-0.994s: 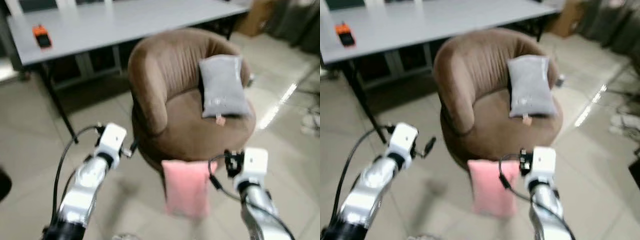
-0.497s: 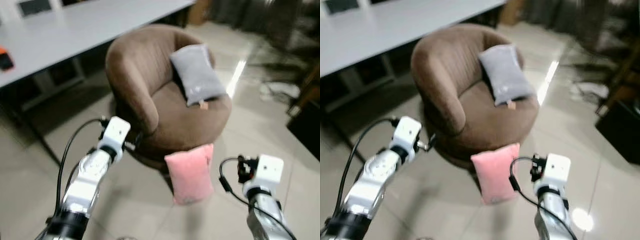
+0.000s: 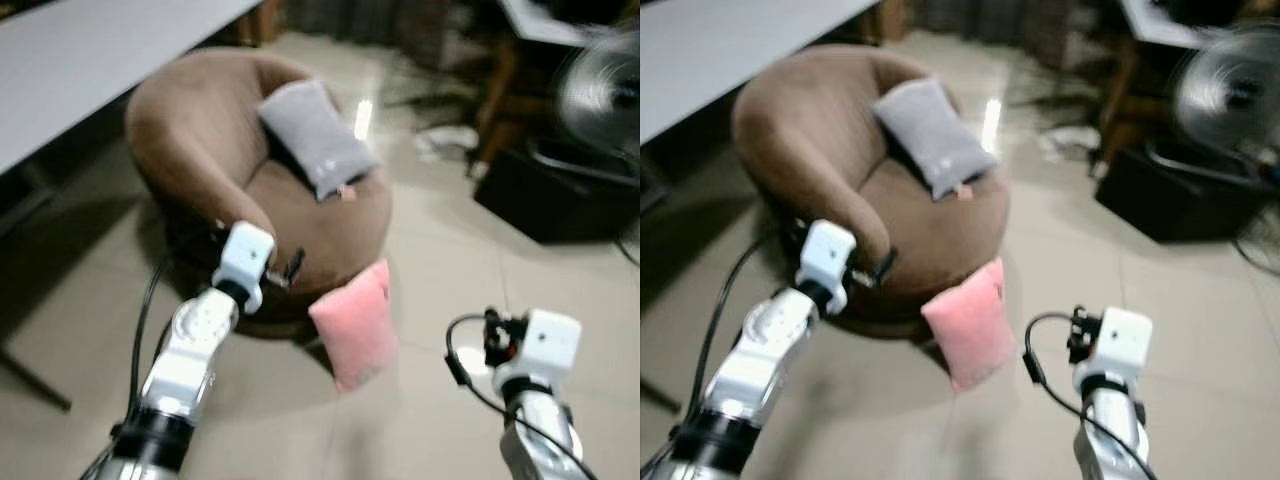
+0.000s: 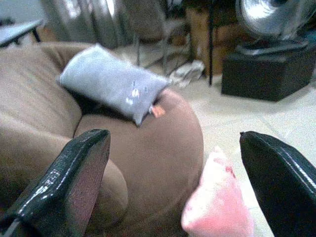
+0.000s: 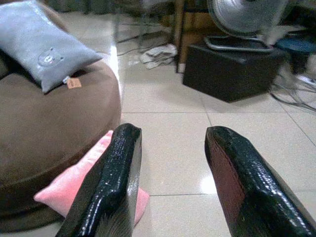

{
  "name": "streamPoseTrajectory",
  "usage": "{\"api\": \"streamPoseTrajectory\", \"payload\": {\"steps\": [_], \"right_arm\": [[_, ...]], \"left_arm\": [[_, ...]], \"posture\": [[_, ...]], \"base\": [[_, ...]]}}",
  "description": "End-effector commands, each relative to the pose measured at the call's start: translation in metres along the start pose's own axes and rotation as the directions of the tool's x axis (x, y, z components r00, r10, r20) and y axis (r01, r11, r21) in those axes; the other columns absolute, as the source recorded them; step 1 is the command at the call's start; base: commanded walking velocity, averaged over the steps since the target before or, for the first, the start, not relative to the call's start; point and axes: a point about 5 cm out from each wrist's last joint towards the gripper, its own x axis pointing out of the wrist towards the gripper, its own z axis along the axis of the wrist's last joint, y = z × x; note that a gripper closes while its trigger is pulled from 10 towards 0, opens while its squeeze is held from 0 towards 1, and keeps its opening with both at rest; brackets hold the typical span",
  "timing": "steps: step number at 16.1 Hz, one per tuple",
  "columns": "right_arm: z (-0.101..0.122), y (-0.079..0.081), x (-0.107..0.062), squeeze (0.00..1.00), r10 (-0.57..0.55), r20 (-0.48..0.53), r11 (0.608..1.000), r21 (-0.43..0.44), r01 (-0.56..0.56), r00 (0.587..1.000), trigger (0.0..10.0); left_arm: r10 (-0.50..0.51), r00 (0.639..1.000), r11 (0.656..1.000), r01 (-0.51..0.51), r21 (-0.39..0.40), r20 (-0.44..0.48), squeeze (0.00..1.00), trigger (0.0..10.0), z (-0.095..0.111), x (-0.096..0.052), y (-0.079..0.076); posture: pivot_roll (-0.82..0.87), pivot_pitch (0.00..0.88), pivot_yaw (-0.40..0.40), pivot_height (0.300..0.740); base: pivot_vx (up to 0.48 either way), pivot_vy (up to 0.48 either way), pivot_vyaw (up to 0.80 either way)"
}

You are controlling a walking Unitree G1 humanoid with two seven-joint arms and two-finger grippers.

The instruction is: Move the pillow to the sofa from floor

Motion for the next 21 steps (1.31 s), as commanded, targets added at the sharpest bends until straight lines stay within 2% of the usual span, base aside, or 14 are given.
{"api": "streamPoseTrajectory", "payload": {"steps": [1,3,5,7,12,14,17,21], "right_arm": [[0.004,0.001,0.001,0.0,-0.004,0.003,0.999,0.037,0.004,1.0,10.0],[0.01,0.001,0.005,0.0,0.001,0.024,0.999,0.049,-0.003,1.0,10.0],[0.011,0.008,0.01,0.0,0.056,0.031,0.998,-0.015,-0.056,0.998,10.0],[0.012,0.009,0.013,0.0,0.067,0.026,0.998,-0.021,-0.066,0.997,10.0],[0.011,0.004,0.018,0.0,0.071,0.008,0.997,-0.027,-0.071,0.997,10.0],[0.011,0.003,0.019,0.0,0.071,0.007,0.997,-0.033,-0.071,0.997,10.0],[0.01,0.005,0.019,0.0,0.073,0.004,0.997,-0.025,-0.073,0.997,10.0],[0.005,0.009,0.013,0.0,0.089,-0.015,0.996,-0.003,-0.089,0.996,10.0]], "left_arm": [[-0.008,1.0,1.0,0.008,-0.018,0.005,0.0,10.0,-0.002,-0.004,0.002],[-0.03,0.999,0.999,0.031,-0.02,0.028,0.0,10.0,0.001,-0.005,0.0],[-0.021,1.0,1.0,0.022,-0.013,0.023,0.0,10.0,-0.001,-0.004,0.001],[-0.016,1.0,1.0,0.016,-0.011,0.017,0.0,10.0,-0.001,-0.004,0.003],[0.021,1.0,1.0,-0.021,-0.012,-0.024,0.0,10.0,-0.009,-0.006,0.009],[0.036,0.999,0.998,-0.037,-0.041,-0.031,0.0,10.0,-0.01,-0.009,0.011],[0.035,0.999,0.999,-0.036,-0.038,-0.032,0.0,10.0,-0.011,-0.011,0.011],[0.021,0.999,0.999,-0.022,-0.043,-0.029,0.0,10.0,-0.011,-0.011,0.007]], "posture": [[-0.01,0.017,-0.035,0.74],[0.0,0.019,-0.043,0.74],[0.0,0.018,-0.045,0.74],[0.01,0.018,-0.047,0.74],[0.02,0.01,-0.061,0.74],[0.03,0.007,-0.069,0.74],[0.03,0.001,-0.069,0.74],[0.02,0.0,-0.067,0.74]], "base": [[0.0,0.0,-0.8],[0.189,0.0,-0.8],[0.442,0.0,0.0],[0.45,0.0,0.0],[0.448,0.0,-0.6],[0.45,0.0,-0.4],[0.449,0.0,0.0],[0.437,0.0,-0.78]]}}
